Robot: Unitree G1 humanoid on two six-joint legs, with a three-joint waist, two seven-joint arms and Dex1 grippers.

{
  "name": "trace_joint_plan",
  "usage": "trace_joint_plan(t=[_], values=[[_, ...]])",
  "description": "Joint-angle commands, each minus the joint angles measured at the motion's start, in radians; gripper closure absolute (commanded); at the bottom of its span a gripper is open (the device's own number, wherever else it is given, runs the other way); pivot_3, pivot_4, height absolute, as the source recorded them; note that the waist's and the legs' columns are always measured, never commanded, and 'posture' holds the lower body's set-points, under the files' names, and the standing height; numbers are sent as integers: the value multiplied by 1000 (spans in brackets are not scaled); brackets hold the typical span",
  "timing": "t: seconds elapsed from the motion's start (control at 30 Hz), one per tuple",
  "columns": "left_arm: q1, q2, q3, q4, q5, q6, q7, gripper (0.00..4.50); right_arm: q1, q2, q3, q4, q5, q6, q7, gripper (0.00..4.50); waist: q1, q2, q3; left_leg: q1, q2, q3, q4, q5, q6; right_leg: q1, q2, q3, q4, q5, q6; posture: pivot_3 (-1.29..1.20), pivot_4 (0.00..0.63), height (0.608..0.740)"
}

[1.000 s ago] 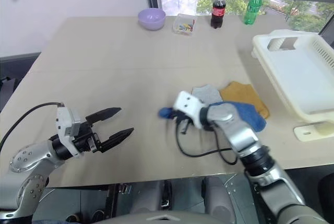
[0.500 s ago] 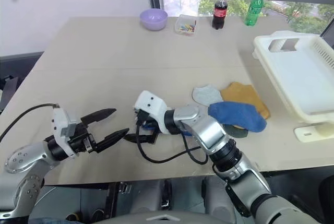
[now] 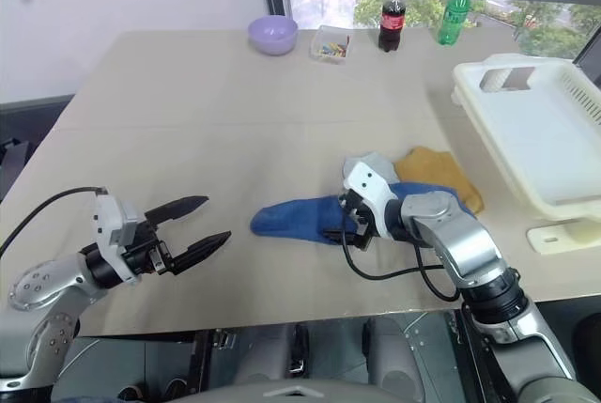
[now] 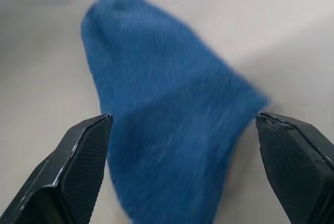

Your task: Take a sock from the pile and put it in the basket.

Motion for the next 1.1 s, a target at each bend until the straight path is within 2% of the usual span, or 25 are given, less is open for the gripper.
trace_joint_plan(t=[0.03, 0.07, 0.27, 0.5, 0.7, 0.9, 0.93, 0.97, 1.1], values=[[-13, 18, 14, 5, 1, -22, -16, 0, 22, -46, 15, -43, -5, -13, 0, 1307, 1, 0, 0, 0, 0, 0, 0, 0, 0, 0, 0, 0, 0, 0, 0, 0, 150, 729], [-15, 19, 11, 8, 2, -22, -20, 0, 26, -56, 27, -42, -12, -24, 3, 1620, 1, 0, 0, 0, 0, 0, 0, 0, 0, 0, -1, 0, 0, 0, 0, 0, 150, 729], [-30, 19, 6, 19, 8, -25, -28, 0, 16, -56, 65, -15, -33, -74, -10, 4427, 0, 0, 0, 0, 0, 0, 0, 0, 0, 0, 0, 0, 0, 0, 0, 0, 150, 729], [-32, 20, 7, 20, 11, -26, -36, 0, -32, 2, 132, 48, -72, -137, -14, 4427, -2, 0, 0, 1, 1, 0, 0, 0, 0, 0, 0, 0, 0, 0, 1, 0, 150, 729], [-30, 19, 7, 17, 13, -28, -37, 0, -132, 146, 154, 195, -118, -132, -90, 4427, -4, 0, 0, 2, 1, 0, 0, 0, 0, 0, 1, 1, 2, 0, 0, 0, 150, 729], [-29, 18, 9, 13, 11, -27, -33, 0, -171, 186, 191, 230, -130, -132, -71, 4427, -1, -1, 0, 1, 0, 1, 0, 0, 0, 0, 0, 1, 1, 1, -2, 0, 150, 729], [-29, 17, 9, 12, 10, -27, -33, 0, -171, 184, 197, 222, -128, -129, -64, 3802, -2, 0, 0, 1, 0, 1, 0, 0, 0, 0, 0, 1, 1, 1, -2, 0, 150, 729], [-29, 17, 8, 11, 10, -26, -32, 0, -168, 181, 199, 212, -126, -125, -58, 3574, -2, 0, 0, 1, 0, 1, 0, 0, 0, 0, 0, 1, 1, 1, -2, 0, 150, 729], [-33, 14, 2, 10, 9, -26, -31, 0, -147, 162, 156, 158, -107, -108, -58, 1969, -2, 0, 0, 1, 1, 0, 0, 0, 0, 0, 0, 0, 2, 1, -3, 0, 150, 729]])
